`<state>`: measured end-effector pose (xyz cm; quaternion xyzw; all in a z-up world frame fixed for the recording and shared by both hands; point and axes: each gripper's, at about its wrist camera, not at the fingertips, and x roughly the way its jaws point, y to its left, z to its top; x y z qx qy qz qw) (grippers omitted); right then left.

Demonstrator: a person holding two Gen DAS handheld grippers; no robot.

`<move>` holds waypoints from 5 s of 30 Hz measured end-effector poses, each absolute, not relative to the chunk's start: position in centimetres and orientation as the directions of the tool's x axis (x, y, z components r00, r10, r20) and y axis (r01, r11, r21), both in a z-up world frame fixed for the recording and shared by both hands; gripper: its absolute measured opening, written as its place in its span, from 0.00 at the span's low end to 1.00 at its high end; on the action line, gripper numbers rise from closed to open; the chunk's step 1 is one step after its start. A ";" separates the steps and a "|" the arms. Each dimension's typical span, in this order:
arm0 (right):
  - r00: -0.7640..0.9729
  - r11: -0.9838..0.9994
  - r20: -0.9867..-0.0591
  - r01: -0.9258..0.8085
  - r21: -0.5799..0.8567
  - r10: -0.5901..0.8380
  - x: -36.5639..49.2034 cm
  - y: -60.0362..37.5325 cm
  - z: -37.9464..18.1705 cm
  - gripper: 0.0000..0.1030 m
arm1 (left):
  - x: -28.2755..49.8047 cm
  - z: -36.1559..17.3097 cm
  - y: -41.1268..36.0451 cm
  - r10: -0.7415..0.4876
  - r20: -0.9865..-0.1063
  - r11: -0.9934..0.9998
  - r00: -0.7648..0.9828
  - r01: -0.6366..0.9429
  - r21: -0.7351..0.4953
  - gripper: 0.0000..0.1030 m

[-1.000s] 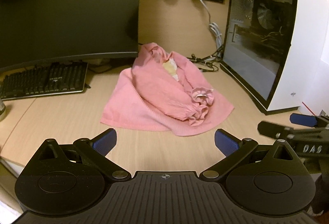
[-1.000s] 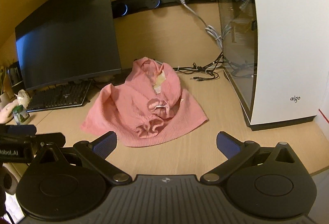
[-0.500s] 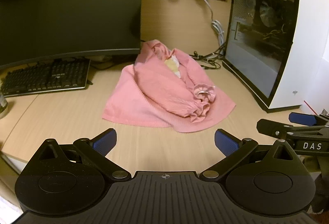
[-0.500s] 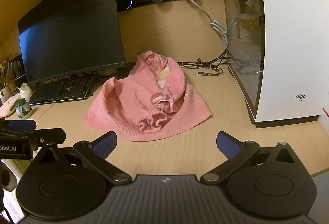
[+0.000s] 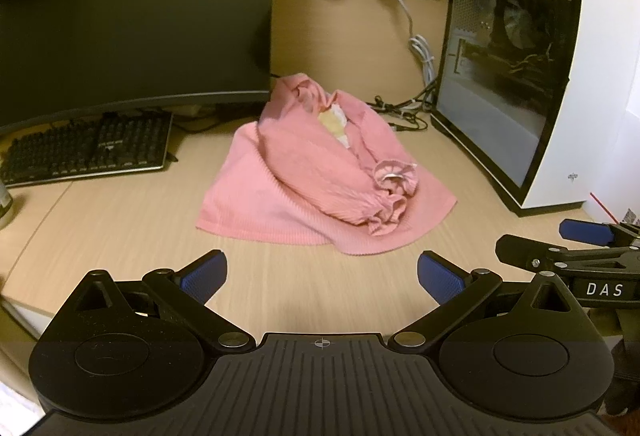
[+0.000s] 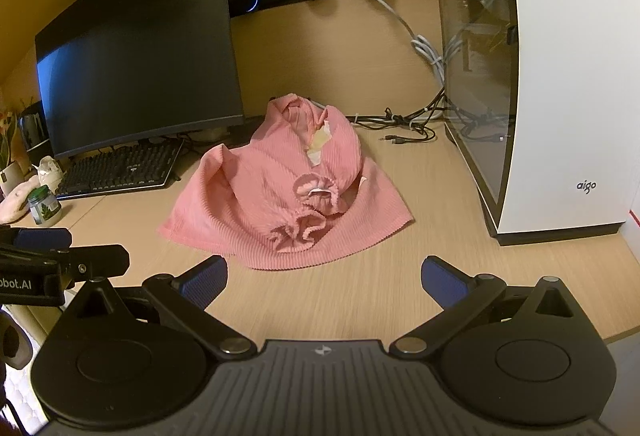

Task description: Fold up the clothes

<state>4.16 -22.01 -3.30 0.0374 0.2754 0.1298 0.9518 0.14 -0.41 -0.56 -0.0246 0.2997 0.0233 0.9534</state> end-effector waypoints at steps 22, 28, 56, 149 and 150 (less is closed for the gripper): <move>0.811 0.968 -0.528 -0.215 0.133 0.253 4.5 -21.5 -3.3 1.00 | 0.6 -0.8 0.4 0.022 -0.576 0.997 0.817 -0.060 -0.046 1.00; 0.809 0.969 -0.533 -0.211 0.131 0.248 4.9 -21.4 -3.3 1.00 | 0.8 -0.9 0.6 0.019 -0.578 0.997 0.816 -0.058 -0.049 1.00; 0.722 0.983 -0.682 0.015 0.185 0.117 15.5 -16.7 -3.3 1.00 | 13.0 -0.1 8.4 -0.120 -0.662 0.988 0.740 0.024 -0.152 1.00; 0.512 0.811 -0.772 0.222 0.542 0.376 22.9 -19.9 -10.8 1.00 | 20.4 -1.1 37.6 -0.207 -0.469 0.586 0.858 -0.275 -0.762 0.59; 0.513 0.823 -0.781 0.224 0.522 0.356 22.9 -19.6 -10.8 1.00 | 19.9 -1.9 38.2 -0.182 -0.501 0.594 0.846 -0.312 -0.742 0.59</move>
